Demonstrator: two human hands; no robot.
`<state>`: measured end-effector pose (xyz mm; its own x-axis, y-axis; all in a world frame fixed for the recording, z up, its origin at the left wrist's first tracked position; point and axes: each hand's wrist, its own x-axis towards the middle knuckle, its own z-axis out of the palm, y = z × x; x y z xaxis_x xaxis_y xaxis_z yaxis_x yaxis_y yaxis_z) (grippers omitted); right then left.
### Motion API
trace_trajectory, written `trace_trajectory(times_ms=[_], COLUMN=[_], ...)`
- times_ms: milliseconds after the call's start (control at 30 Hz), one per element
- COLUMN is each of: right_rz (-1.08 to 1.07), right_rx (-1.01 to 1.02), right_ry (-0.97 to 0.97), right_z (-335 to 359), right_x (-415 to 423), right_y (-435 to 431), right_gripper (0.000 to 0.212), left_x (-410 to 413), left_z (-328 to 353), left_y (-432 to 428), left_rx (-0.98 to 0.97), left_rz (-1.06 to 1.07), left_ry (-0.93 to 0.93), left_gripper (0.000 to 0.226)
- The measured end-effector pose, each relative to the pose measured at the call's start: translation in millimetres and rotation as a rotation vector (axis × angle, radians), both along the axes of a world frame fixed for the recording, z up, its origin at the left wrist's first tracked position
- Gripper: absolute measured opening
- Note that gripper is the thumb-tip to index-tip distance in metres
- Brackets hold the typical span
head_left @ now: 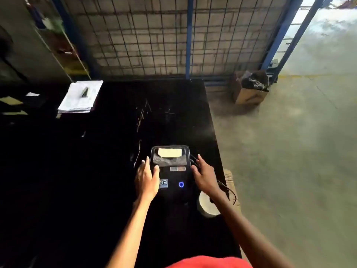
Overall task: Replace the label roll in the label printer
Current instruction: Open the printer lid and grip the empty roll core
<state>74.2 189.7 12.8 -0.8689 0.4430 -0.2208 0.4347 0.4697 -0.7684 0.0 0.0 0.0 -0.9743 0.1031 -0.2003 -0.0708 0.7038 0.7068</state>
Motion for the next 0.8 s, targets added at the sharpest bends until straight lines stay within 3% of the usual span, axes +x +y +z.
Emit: trace_trajectory(times_ms=[133, 233, 333, 433, 633, 800], right_rz=[-0.055, -0.046, -0.004, -0.005, -0.102, -0.212], right_rx=[-0.156, -0.218, -0.262, -0.176, -0.213, -0.314], right_ry=[-0.18, -0.129, -0.109, -0.081, -0.163, -0.184], right_z=[-25, -30, -35, -39, -61, -78], right_x=[29, 40, 47, 52, 54, 48], right_y=[-18, -30, -38, -46, -59, -69], right_gripper=[0.051, 0.04, 0.037, 0.048, 0.058, 0.065], left_x=[31, 43, 45, 46, 48, 41], left_z=[-34, -44, -50, -55, -63, -68], left_y=[-26, -35, -44, -50, -50, -53], left_rx=[0.148, 0.257, 0.339, 0.321, 0.23, 0.23], left_rz=[0.17, 0.228, 0.21, 0.158, 0.131, 0.118], left_ry=[-0.255, -0.409, -0.433, -0.407, -0.316, -0.286], left_gripper=[0.057, 0.06, 0.059, 0.04, 0.063, 0.067])
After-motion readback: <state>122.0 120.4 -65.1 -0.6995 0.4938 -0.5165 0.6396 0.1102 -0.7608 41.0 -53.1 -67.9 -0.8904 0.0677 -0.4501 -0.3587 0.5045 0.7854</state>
